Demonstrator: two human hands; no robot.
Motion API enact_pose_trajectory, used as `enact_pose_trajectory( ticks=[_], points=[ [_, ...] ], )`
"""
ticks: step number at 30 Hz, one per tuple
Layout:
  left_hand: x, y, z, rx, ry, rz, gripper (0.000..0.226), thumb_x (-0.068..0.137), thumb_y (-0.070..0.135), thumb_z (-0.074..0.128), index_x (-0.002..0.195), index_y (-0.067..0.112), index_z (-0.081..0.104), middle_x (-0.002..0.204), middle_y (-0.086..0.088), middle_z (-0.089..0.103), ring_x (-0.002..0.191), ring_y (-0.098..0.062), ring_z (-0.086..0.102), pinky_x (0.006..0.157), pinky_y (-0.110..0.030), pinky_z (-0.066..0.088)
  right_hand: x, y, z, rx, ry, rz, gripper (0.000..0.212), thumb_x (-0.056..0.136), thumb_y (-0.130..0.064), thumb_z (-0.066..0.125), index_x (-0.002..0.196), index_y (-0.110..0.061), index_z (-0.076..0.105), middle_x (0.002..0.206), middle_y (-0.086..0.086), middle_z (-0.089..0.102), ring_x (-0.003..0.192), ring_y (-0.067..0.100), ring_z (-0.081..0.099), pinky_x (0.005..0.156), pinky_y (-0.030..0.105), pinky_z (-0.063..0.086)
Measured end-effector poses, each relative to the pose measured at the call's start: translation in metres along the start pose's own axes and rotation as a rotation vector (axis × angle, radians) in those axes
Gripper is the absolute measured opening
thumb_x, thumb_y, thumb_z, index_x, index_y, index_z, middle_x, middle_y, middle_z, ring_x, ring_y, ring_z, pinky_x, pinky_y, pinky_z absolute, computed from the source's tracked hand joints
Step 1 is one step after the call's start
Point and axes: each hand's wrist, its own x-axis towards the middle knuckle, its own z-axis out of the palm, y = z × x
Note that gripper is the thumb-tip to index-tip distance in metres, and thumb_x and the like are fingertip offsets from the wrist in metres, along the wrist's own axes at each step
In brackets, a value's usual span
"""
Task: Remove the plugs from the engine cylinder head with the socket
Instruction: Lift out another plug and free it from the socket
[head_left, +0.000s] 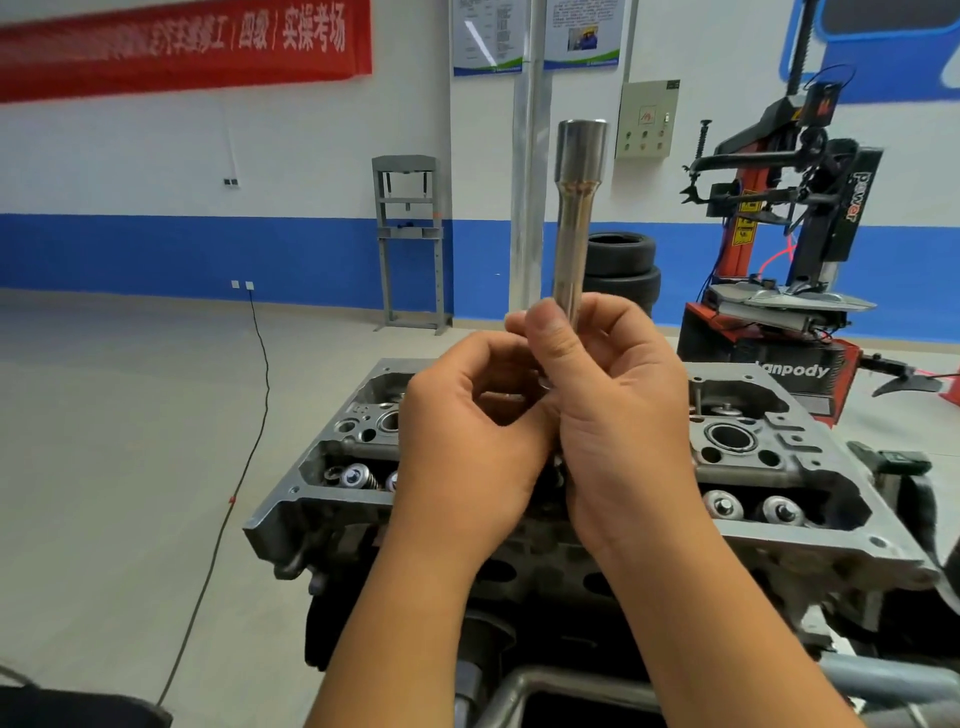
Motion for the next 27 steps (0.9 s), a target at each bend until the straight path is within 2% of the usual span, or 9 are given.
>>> enact_pose_trajectory(
  ticks=[4,7,11,14,19,21,23,24,27],
  points=[
    [0.001,0.004,-0.006,0.015,-0.147,0.025,0.022,0.101,0.019,0.064,0.118,0.026,0.074,0.103,0.003,0.079,0.094,-0.021,0.076,0.073,-0.034,0.063,0.0,0.001,-0.001,-0.018,0.01,-0.024,0.029,0.08,-0.031,0.078,0.094,-0.006,0.071,0.083,0.007,0.073,0.077,0.021,0.071,0.077,0.047,0.065],
    [0.001,0.006,-0.008,-0.054,-0.232,-0.073,0.027,0.105,0.033,0.053,0.123,0.035,0.072,0.108,-0.006,0.077,0.097,-0.041,0.072,0.068,-0.058,0.063,0.001,0.003,-0.002,-0.039,0.018,-0.03,0.032,0.084,-0.041,0.071,0.093,-0.011,0.075,0.083,0.001,0.072,0.081,0.017,0.069,0.079,0.038,0.061],
    [0.005,0.001,-0.011,-0.045,-0.173,-0.059,0.023,0.105,0.02,0.061,0.122,0.03,0.073,0.111,0.005,0.078,0.092,-0.01,0.075,0.07,-0.023,0.059,0.003,0.002,0.0,-0.049,-0.01,0.015,0.036,0.084,-0.048,0.063,0.093,-0.016,0.076,0.093,0.002,0.076,0.092,0.018,0.072,0.091,0.046,0.062],
    [0.004,-0.004,-0.012,-0.027,-0.111,-0.018,0.024,0.096,0.013,0.072,0.119,0.021,0.074,0.108,0.004,0.079,0.104,-0.014,0.075,0.088,-0.03,0.061,0.002,0.0,0.003,-0.001,-0.021,0.021,0.037,0.081,-0.042,0.07,0.1,-0.011,0.067,0.094,0.007,0.078,0.088,0.02,0.074,0.088,0.05,0.063],
    [0.008,0.0,-0.011,-0.051,-0.106,-0.036,0.021,0.091,0.014,0.077,0.11,0.023,0.076,0.103,0.002,0.08,0.09,-0.015,0.077,0.069,-0.023,0.06,0.002,0.0,0.002,0.007,0.012,0.006,0.035,0.079,-0.041,0.072,0.096,-0.012,0.062,0.096,0.01,0.079,0.088,0.025,0.075,0.086,0.064,0.06],
    [0.009,0.001,-0.01,-0.069,-0.215,-0.077,0.02,0.097,0.028,0.069,0.115,0.029,0.076,0.106,-0.002,0.079,0.09,-0.025,0.076,0.063,-0.035,0.062,0.003,0.0,0.001,-0.051,0.027,-0.011,0.032,0.083,-0.046,0.067,0.092,-0.015,0.067,0.094,0.004,0.078,0.086,0.021,0.072,0.087,0.06,0.061],
    [0.006,0.001,-0.009,-0.101,-0.266,-0.102,0.022,0.102,0.032,0.059,0.117,0.032,0.075,0.108,-0.015,0.075,0.099,-0.046,0.07,0.074,-0.061,0.061,0.004,0.002,0.0,-0.104,0.028,-0.026,0.036,0.087,-0.05,0.06,0.09,-0.016,0.07,0.092,0.001,0.077,0.084,0.016,0.069,0.078,0.047,0.062],
    [0.005,0.001,-0.008,-0.1,-0.252,-0.099,0.023,0.102,0.031,0.057,0.116,0.032,0.075,0.108,-0.017,0.075,0.099,-0.047,0.069,0.074,-0.062,0.061,0.005,0.003,0.0,-0.11,0.026,-0.024,0.038,0.088,-0.052,0.057,0.09,-0.016,0.071,0.092,0.0,0.077,0.083,0.014,0.069,0.073,0.038,0.06],
    [0.004,0.0,-0.008,-0.033,-0.154,-0.052,0.019,0.101,0.02,0.065,0.115,0.028,0.075,0.103,0.002,0.079,0.094,-0.019,0.077,0.069,-0.029,0.062,0.005,0.003,-0.001,-0.054,0.0,0.03,0.037,0.091,-0.05,0.059,0.088,-0.017,0.075,0.093,0.006,0.078,0.087,0.018,0.073,0.08,0.037,0.063]
  ],
)
